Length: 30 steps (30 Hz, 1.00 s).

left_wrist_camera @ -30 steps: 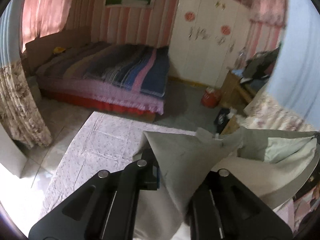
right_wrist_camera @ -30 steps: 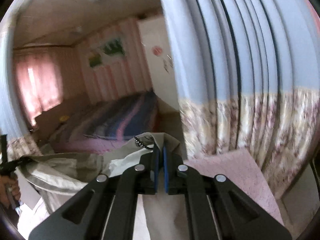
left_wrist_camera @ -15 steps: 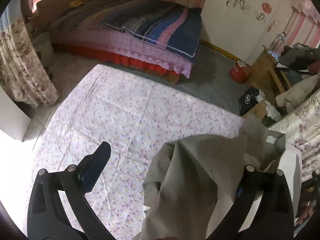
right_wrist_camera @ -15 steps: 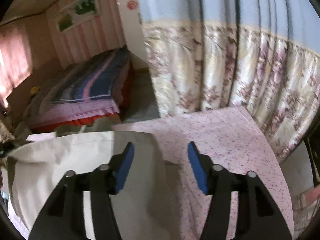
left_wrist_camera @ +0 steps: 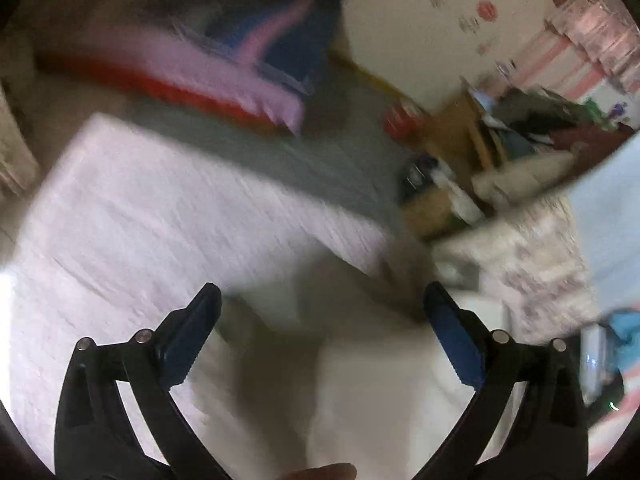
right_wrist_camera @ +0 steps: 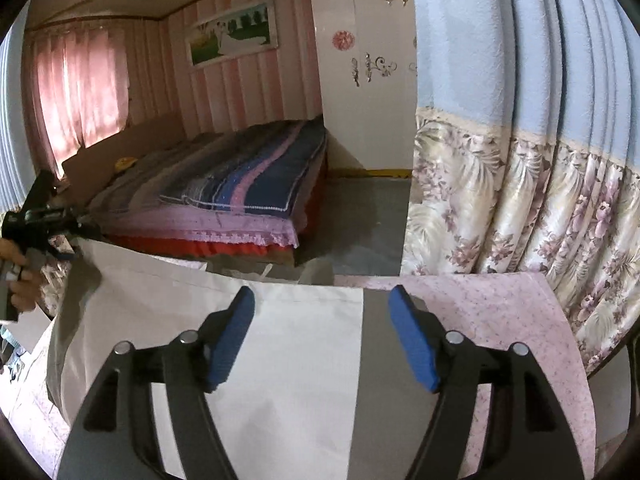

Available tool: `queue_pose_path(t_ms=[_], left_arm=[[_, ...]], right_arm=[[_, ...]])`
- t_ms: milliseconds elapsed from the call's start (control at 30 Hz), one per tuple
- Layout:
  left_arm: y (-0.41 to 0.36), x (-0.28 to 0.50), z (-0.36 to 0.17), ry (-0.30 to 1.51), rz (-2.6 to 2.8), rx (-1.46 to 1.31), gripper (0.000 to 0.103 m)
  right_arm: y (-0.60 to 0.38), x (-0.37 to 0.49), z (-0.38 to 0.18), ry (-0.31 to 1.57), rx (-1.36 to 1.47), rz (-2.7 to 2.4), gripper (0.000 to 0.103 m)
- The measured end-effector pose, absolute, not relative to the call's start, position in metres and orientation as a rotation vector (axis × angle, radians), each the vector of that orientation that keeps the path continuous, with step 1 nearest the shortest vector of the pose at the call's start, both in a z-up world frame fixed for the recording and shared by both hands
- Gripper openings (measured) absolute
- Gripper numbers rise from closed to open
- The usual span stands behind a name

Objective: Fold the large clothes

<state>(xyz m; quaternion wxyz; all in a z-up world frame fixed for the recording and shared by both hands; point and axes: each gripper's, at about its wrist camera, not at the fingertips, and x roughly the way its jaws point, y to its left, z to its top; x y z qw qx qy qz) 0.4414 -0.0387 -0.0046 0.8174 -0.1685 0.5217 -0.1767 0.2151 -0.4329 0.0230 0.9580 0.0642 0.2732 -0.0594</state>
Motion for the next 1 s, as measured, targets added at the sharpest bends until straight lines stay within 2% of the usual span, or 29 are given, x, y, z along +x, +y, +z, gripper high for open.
queue_pose_path(t_ms=[133,233,367,667,833,1000], left_arm=[[-0.051,0.386,-0.001,0.963,-0.275,-0.174,0.1],[-0.044,0.326,0.012,0.795,-0.179,-0.103,0.1],[-0.027,0.249,0.028,0.67,-0.088,-0.03,0.1],[0.048,0.137,0.017,0.6,0.045,-0.051,0.1],[0.065,0.122,0.003,0.649,0.039,-0.103,0.1],[0.041,0.12,-0.002,0.651,-0.004,-0.074,0.1]], right_arm=[[-0.429,0.212,0.017,0.552,0.116,-0.127,0.07],[-0.422,0.204,0.01,0.522,0.095,-0.12,0.077],[-0.41,0.194,-0.012,0.527,0.054,-0.139,0.078],[-0.409,0.163,-0.04,0.59,0.055,-0.239,0.08],[-0.409,0.157,-0.038,0.607,0.066,-0.222,0.081],[-0.41,0.143,-0.03,0.592,0.076,-0.216,0.082]])
